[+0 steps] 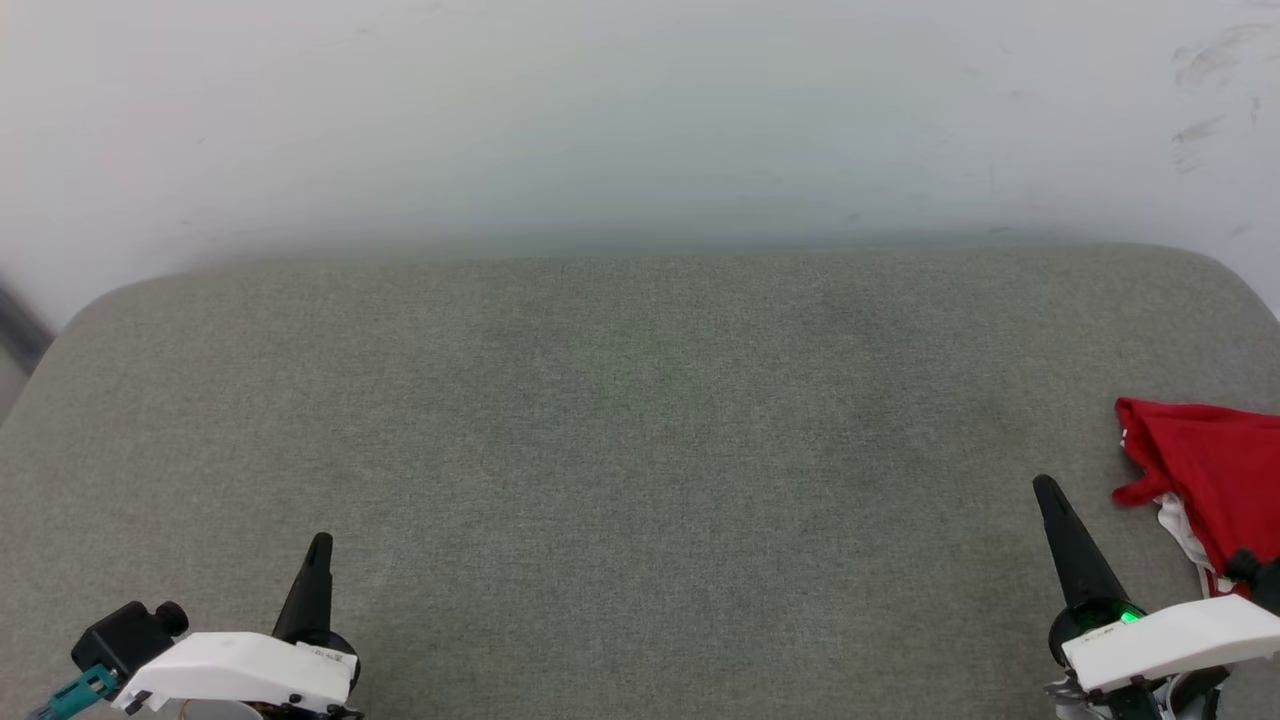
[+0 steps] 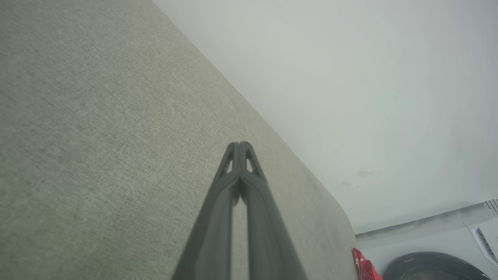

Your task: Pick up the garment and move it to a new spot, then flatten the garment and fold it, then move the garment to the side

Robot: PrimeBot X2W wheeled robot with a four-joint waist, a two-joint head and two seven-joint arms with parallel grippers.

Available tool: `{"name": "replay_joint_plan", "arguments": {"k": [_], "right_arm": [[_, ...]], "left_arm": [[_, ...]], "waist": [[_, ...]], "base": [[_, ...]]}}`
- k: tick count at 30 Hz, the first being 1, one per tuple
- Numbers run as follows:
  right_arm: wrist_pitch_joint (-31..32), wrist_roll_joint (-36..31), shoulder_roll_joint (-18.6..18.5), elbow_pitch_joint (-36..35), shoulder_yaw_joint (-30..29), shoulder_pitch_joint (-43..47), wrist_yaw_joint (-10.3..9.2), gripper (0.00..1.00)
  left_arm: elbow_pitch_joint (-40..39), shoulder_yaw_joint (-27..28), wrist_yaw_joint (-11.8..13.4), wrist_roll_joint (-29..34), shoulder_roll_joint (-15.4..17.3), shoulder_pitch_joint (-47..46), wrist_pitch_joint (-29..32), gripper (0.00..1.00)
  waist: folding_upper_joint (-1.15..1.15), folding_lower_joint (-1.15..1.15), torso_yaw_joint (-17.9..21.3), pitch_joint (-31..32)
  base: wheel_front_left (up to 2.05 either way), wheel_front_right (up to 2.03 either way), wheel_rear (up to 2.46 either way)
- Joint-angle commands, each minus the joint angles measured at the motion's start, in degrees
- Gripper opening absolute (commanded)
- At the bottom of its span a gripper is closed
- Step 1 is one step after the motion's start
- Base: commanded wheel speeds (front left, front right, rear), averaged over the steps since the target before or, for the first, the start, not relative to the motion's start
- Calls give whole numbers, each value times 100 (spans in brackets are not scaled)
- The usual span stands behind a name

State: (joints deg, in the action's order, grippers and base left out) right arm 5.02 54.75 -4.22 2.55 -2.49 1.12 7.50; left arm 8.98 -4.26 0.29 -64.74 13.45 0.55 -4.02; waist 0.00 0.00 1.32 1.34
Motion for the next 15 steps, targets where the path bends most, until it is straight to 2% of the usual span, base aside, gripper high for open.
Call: {"name": "replay_joint_plan", "arguments": {"k": [1, 15], "right_arm": [[-34, 185, -36, 7, -21, -157, -1, 0], [-22, 1082, -23, 278, -76, -312, -1, 0]], "left_arm": [[-25, 85, -59, -129, -20, -177, 41, 0], [101, 311, -242, -781, -254, -301, 278, 0]], "waist": [[0, 0, -3, -3], [0, 0, -27, -31]], "base": [[0, 0, 0], [0, 0, 0]]}}
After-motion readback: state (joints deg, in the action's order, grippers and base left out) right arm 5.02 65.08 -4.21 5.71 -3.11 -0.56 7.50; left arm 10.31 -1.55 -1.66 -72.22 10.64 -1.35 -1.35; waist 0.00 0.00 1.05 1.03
